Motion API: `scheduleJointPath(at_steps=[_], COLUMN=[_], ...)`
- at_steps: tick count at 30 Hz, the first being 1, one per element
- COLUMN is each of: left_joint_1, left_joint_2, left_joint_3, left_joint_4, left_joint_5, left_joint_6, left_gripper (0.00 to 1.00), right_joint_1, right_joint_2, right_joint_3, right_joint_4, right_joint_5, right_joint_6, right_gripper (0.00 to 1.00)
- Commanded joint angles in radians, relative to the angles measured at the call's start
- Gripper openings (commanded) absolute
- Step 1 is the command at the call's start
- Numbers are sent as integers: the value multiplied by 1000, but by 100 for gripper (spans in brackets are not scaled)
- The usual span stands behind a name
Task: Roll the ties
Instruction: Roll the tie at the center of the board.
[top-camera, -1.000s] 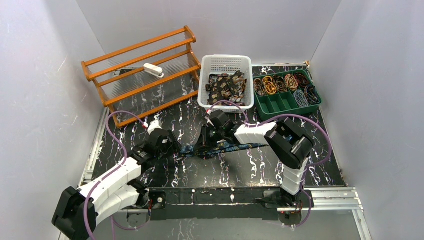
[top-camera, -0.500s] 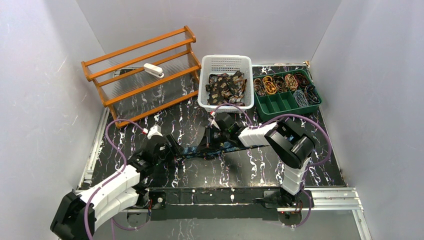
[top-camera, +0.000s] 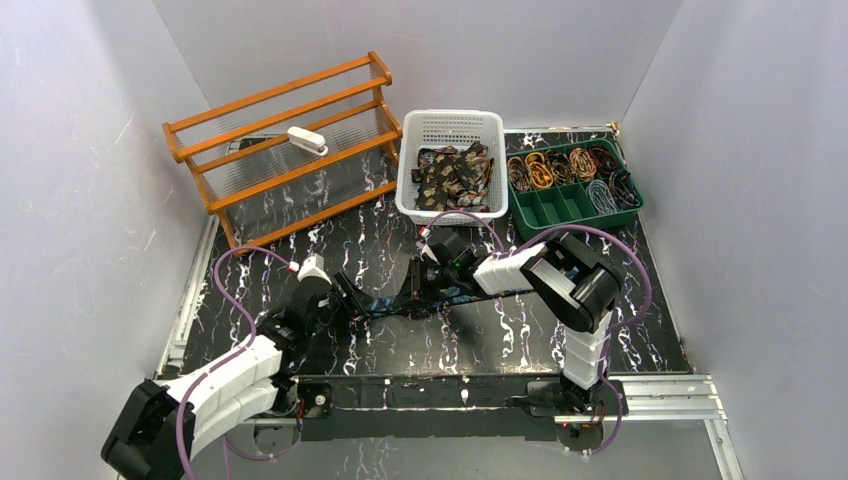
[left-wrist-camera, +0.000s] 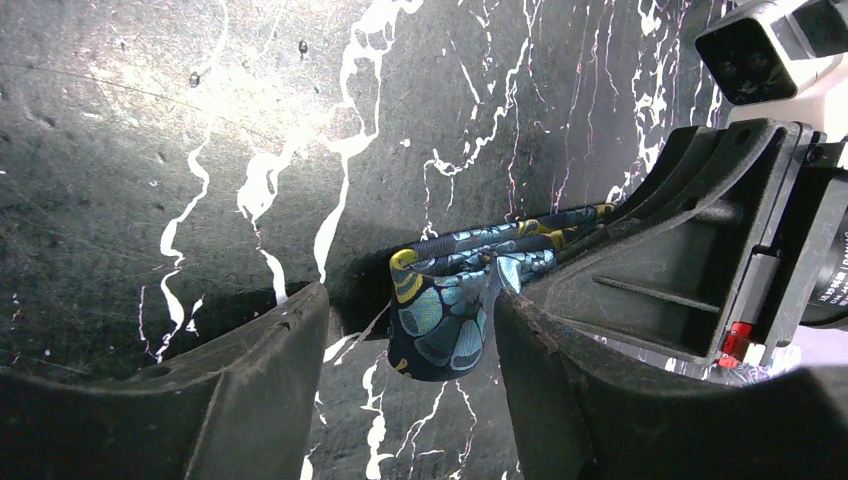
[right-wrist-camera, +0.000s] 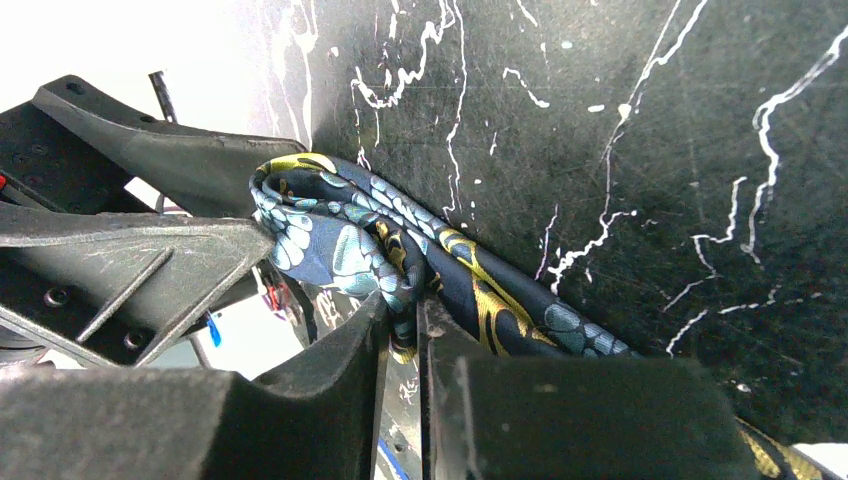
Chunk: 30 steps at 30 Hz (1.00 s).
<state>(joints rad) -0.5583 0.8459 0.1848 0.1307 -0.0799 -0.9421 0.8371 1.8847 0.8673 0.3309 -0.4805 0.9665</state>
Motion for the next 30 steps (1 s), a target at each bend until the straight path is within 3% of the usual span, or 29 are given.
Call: scheduleJointPath(at_steps=[1, 11, 15, 20, 25, 30], left_joint_1=[6, 6, 6, 6, 6, 6], left_joint_2=[19, 83, 97, 76, 57, 68], left_joint_3=[-25, -46, -40, -46, -41, -28], left_joint_4=[47, 122, 88, 65, 62, 78], left_joint_5=[15, 58, 9, -38, -35, -25], left_joint_6=[-7, 3, 1, 7, 24, 39], left_gripper=[58, 46, 32, 15, 14, 15], right_joint_1=[-5, -5, -5, -6, -6, 9], right_joint_2=[16, 20, 22, -50, -153, -224], right_joint_3=[-6, 1, 17, 35, 66, 84], right_joint_4=[13, 25, 9, -72, -200, -243], right_joint_5=[-6, -17, -22, 7, 83, 132], right_joint_6=[-6, -11, -35, -110, -200, -254], right_gripper=[25, 27, 25, 39, 46, 34])
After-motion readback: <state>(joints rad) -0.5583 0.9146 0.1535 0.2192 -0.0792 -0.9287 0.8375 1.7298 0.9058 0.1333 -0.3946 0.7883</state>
